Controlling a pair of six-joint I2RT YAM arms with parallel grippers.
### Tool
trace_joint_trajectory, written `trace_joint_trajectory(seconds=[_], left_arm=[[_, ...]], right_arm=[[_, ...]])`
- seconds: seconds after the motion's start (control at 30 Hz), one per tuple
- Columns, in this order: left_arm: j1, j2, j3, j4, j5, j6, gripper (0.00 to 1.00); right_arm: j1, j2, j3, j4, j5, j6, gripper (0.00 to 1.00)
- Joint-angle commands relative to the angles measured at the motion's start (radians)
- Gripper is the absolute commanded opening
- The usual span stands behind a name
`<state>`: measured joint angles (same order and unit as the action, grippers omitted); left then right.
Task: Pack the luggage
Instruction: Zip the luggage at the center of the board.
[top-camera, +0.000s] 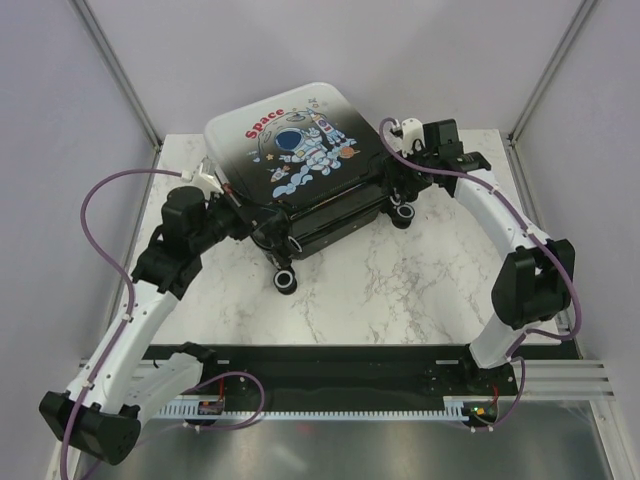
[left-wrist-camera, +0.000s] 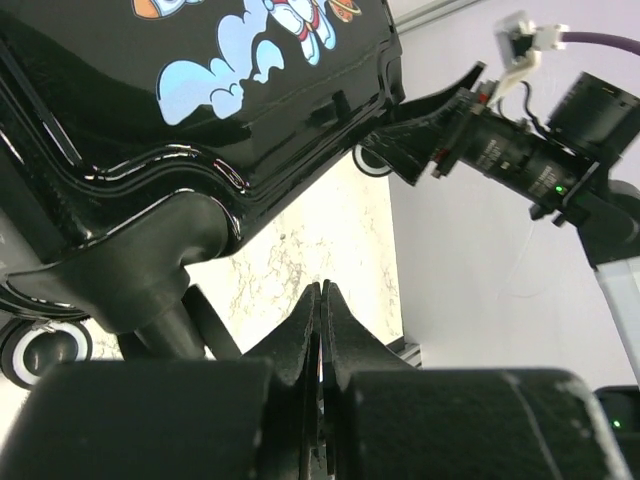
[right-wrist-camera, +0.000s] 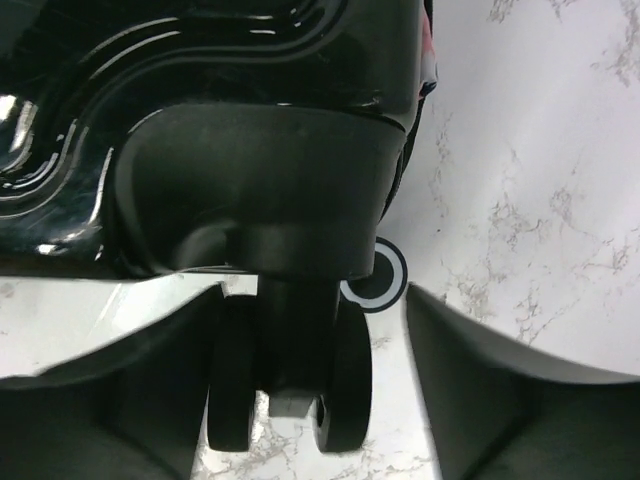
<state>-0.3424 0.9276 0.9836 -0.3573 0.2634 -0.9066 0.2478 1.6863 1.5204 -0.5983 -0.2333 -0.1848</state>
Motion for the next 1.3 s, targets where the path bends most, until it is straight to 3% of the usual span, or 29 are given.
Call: trace_joint_trajectory(seconds=[0.0, 0.07, 0.1, 0.2, 0.47, 0.77, 1.03, 1.2, 1.27], left_arm=[[0.003, -0.044, -0.011, -0.008, -0.029, 0.029, 0.02], [0.003, -0.058, -0.01, -0.017, -0.044, 0.031, 0.02], [0.003, -0.062, -0.003, -0.032, -0.047, 0.034, 0.02], [0.002, -0.082, -0.002, -0.083, -0.075, 0.077, 0.02], [0.003, -0.167, -0.062, -0.241, -0.162, 0.155, 0.02], [0.003, -0.211, -0.118, -0.249, -0.173, 0.118, 0.02], [-0.006, -0.274, -0.276, -0.272, -0.217, 0.155, 0.02], [-0.078, -0.265, -0.382, -0.209, -0.292, 0.141, 0.03], [-0.136, -0.257, -0.419, -0.1, -0.335, 0.115, 0.06]], right_arm=[[0.013, 0.019, 0.052, 0.015, 0.012, -0.018, 0.73], [0.016, 0.023, 0.058, 0.012, 0.026, -0.015, 0.57], [0.019, 0.023, 0.063, 0.011, 0.034, -0.015, 0.36], [0.024, 0.024, 0.107, -0.021, 0.064, -0.012, 0.02], [0.07, 0.045, 0.268, -0.074, 0.186, -0.008, 0.0], [0.093, 0.127, 0.359, -0.052, 0.258, -0.015, 0.0], [0.094, 0.222, 0.389, -0.038, 0.252, 0.007, 0.0], [0.099, 0.23, 0.374, -0.025, 0.236, 0.031, 0.0], [0.099, 0.224, 0.363, -0.015, 0.236, 0.038, 0.0]])
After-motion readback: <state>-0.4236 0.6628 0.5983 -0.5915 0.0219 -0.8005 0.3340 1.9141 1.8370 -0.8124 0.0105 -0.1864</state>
